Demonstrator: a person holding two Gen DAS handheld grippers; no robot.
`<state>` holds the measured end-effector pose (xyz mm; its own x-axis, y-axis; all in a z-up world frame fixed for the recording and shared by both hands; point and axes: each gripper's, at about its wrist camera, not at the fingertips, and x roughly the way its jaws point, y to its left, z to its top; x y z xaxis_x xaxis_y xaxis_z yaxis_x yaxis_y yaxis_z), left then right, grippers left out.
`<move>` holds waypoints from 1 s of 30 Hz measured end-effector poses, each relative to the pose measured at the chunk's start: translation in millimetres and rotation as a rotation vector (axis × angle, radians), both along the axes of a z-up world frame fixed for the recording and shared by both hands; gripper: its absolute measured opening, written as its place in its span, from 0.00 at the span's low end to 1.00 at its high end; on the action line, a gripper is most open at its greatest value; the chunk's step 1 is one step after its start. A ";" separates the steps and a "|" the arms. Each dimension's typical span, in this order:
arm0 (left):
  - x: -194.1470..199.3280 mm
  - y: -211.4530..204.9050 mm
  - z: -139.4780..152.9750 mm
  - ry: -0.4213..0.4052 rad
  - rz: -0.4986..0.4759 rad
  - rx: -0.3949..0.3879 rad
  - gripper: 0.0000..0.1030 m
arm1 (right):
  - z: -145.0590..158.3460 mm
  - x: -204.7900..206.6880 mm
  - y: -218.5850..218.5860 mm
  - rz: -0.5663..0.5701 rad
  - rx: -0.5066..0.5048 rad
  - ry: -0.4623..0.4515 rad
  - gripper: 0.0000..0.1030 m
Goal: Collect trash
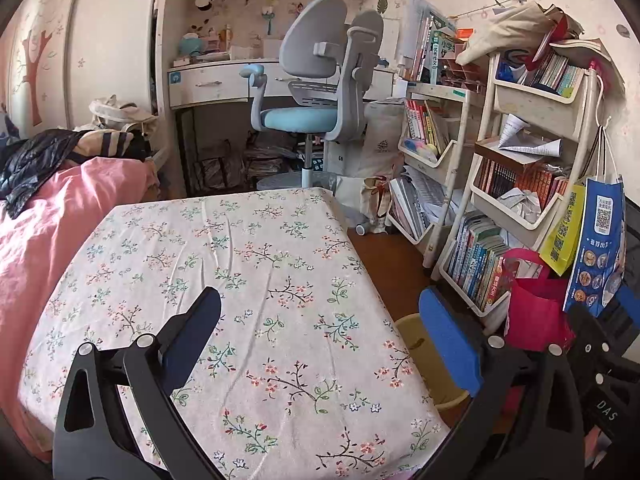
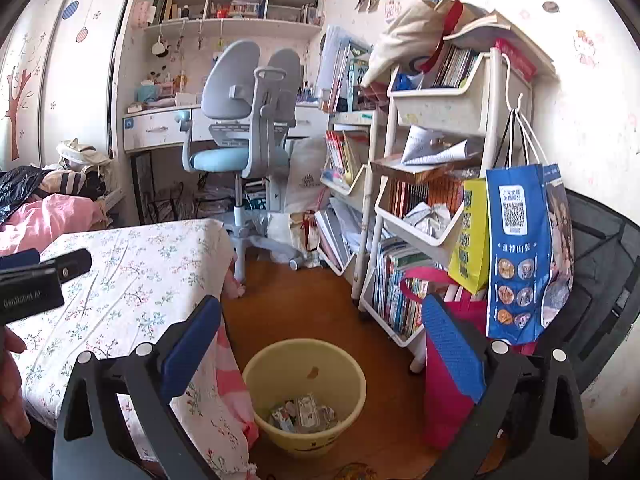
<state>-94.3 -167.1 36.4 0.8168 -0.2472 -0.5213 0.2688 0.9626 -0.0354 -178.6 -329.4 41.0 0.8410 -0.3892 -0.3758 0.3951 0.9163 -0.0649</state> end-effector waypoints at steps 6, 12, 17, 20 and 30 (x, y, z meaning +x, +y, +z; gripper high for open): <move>2.4 9.2 -12.3 0.023 0.025 0.009 0.93 | -5.8 9.2 16.8 0.009 -0.047 0.024 0.94; -1.5 11.4 -11.4 -0.004 0.034 0.002 0.93 | -8.7 11.4 25.7 0.038 -0.075 0.032 0.94; -2.3 11.5 -12.9 -0.006 0.044 -0.003 0.93 | -10.4 13.3 23.1 0.044 -0.060 0.033 0.94; -1.5 11.2 -13.3 -0.004 0.051 0.001 0.93 | -11.6 15.0 22.8 0.053 -0.049 0.036 0.94; 2.2 15.0 -17.3 0.012 0.080 -0.002 0.93 | -14.7 18.5 27.2 0.070 -0.057 0.052 0.94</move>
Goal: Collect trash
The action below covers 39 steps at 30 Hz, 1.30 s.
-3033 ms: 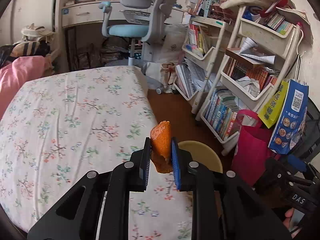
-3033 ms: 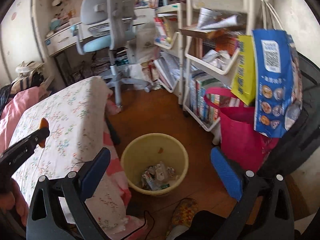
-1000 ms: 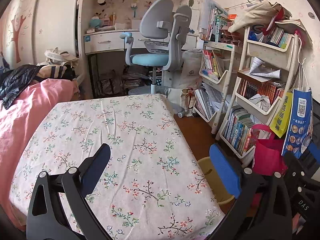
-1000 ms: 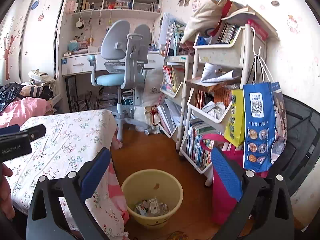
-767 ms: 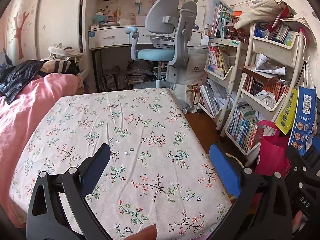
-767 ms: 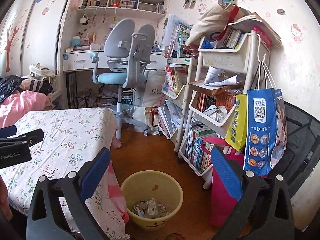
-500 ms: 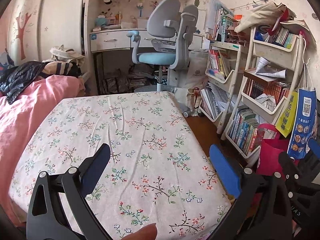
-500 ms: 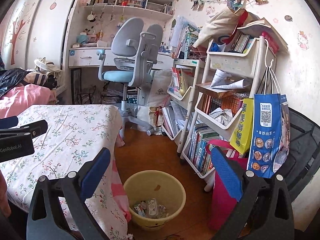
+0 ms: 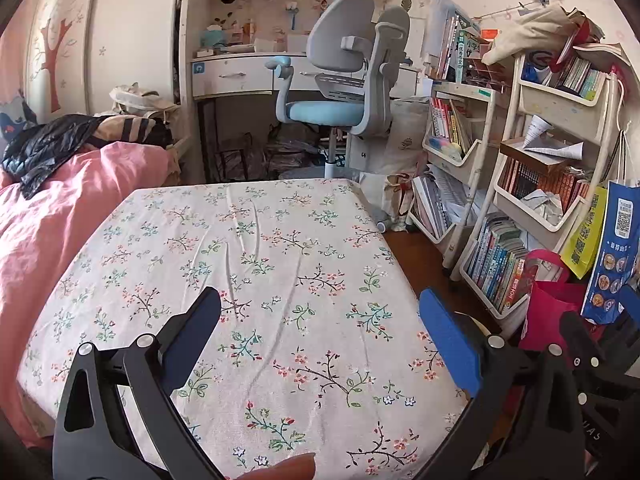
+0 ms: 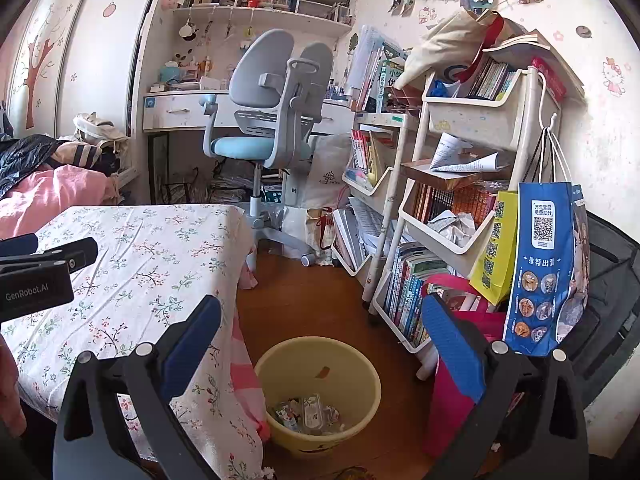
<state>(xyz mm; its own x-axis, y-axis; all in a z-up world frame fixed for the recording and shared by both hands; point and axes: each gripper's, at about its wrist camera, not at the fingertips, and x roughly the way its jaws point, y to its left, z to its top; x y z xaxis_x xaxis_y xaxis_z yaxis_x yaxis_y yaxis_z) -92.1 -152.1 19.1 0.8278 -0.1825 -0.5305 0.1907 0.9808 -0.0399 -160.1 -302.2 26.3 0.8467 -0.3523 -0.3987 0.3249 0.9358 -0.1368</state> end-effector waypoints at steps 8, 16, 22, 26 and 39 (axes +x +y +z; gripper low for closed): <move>2.2 2.1 -1.5 0.006 0.015 -0.004 0.93 | -2.7 1.2 4.6 0.012 -0.007 0.009 0.94; 2.3 3.6 -2.0 0.007 0.023 -0.004 0.93 | -3.9 3.9 8.1 0.027 -0.015 0.020 0.94; 3.8 6.4 -2.9 0.009 0.027 -0.005 0.93 | -4.3 4.4 9.5 0.034 -0.017 0.023 0.94; 3.7 7.7 -3.3 0.008 0.030 -0.003 0.93 | -4.9 5.3 10.3 0.038 -0.018 0.026 0.94; 4.5 12.0 -4.3 0.009 0.041 0.001 0.93 | -5.0 6.5 13.1 0.044 -0.022 0.026 0.94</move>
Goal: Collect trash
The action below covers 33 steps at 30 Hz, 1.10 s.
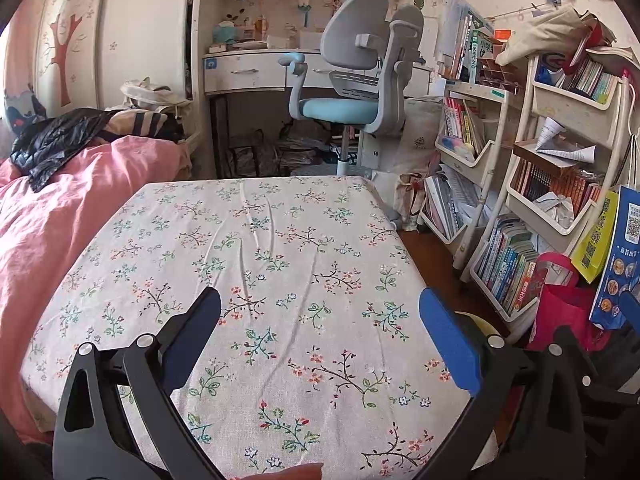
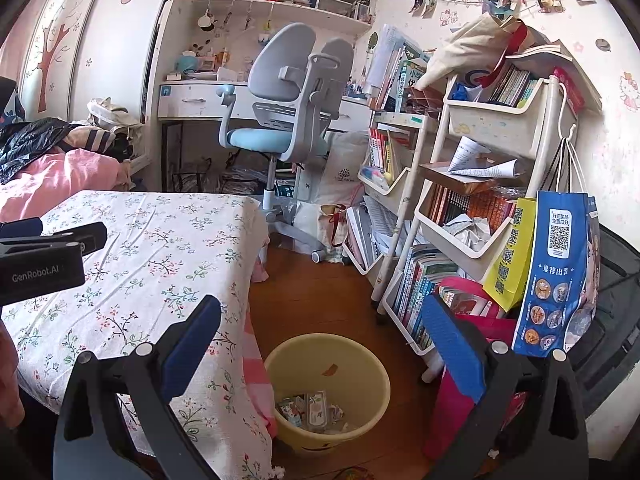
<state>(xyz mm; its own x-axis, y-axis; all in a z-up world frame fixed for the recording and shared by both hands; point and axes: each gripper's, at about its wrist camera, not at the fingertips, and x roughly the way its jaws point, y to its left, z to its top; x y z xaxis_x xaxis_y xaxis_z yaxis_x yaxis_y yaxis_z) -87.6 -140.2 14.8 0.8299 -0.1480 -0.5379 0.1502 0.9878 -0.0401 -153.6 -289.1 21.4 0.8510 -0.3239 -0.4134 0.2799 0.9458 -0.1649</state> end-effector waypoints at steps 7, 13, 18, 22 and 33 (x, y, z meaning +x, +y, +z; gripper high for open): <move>0.9 0.2 0.4 0.001 0.005 0.003 0.93 | 0.2 1.7 1.4 0.005 -0.003 0.003 0.94; 1.4 1.9 -0.5 0.002 0.010 0.005 0.93 | 0.0 2.1 3.1 0.014 -0.005 0.004 0.94; 2.4 4.4 -0.7 0.004 0.018 0.007 0.93 | -0.8 2.1 2.8 0.023 -0.009 0.006 0.94; 3.8 5.0 -0.2 0.006 0.022 0.008 0.93 | -1.3 2.2 2.8 0.030 -0.014 0.008 0.94; 6.0 7.3 -0.3 0.016 0.034 0.018 0.93 | -8.0 8.0 5.9 0.085 -0.006 0.047 0.94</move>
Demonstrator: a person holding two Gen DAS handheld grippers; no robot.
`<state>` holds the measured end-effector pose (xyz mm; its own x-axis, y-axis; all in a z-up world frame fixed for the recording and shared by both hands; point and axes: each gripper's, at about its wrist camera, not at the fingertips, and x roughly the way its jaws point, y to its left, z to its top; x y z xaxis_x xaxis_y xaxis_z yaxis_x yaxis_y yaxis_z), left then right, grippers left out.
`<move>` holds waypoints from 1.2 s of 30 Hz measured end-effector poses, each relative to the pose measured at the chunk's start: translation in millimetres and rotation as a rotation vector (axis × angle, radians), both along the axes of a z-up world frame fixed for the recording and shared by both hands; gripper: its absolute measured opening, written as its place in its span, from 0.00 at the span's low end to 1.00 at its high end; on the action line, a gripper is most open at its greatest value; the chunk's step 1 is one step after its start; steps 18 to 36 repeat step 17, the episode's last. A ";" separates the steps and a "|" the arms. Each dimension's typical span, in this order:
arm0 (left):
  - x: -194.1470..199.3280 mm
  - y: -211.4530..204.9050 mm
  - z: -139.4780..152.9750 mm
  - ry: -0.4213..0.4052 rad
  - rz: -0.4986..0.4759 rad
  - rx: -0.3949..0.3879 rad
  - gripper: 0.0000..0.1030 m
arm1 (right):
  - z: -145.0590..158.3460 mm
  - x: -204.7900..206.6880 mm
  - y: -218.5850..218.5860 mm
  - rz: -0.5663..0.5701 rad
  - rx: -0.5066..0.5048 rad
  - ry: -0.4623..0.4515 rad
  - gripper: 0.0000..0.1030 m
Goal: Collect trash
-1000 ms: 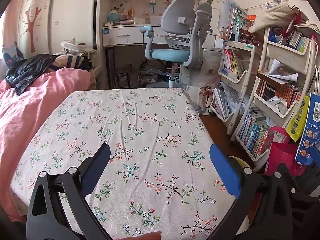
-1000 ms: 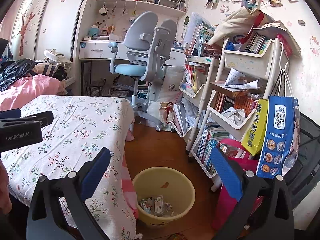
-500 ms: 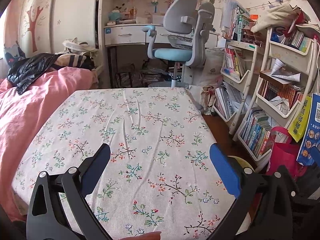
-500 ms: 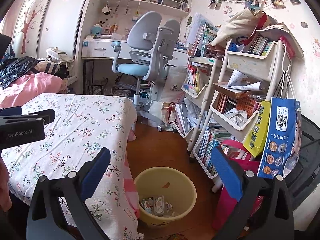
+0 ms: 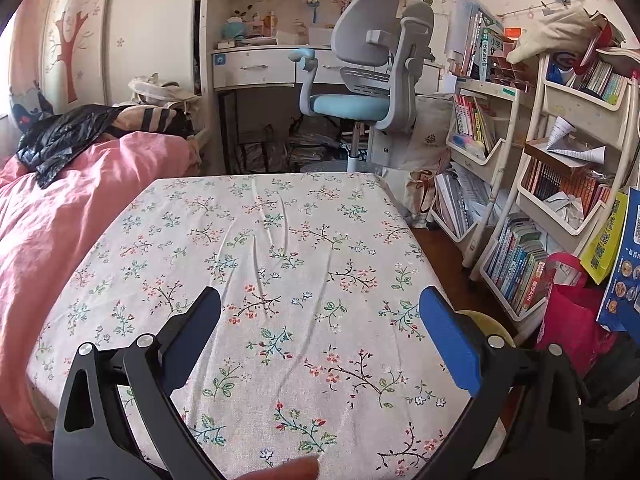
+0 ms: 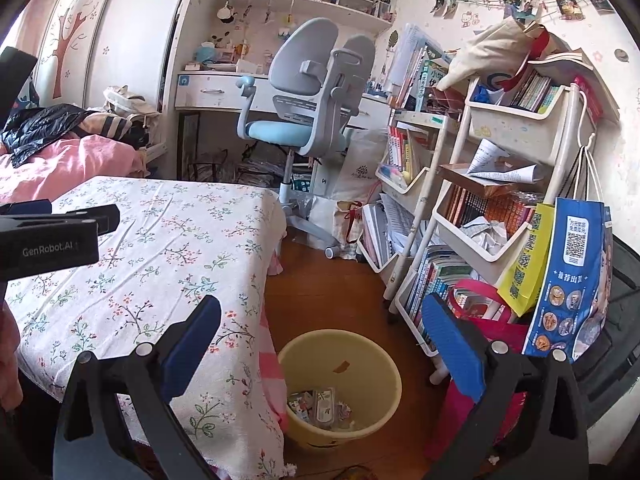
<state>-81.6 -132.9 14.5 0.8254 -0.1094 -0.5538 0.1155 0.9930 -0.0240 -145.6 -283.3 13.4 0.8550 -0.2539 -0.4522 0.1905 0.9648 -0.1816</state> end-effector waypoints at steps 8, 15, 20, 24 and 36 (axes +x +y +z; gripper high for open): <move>13.5 18.1 17.2 -0.024 0.024 0.019 0.93 | -9.3 31.8 14.8 0.138 0.082 0.165 0.94; 80.0 35.4 21.8 0.128 0.053 0.074 0.93 | -32.7 97.1 45.7 0.248 0.127 0.365 0.94; 100.3 39.3 17.2 0.179 0.051 0.097 0.93 | -48.4 120.6 57.4 0.274 0.124 0.462 0.94; 100.3 39.3 17.2 0.179 0.051 0.097 0.93 | -48.4 120.6 57.4 0.274 0.124 0.462 0.94; 100.3 39.3 17.2 0.179 0.051 0.097 0.93 | -48.4 120.6 57.4 0.274 0.124 0.462 0.94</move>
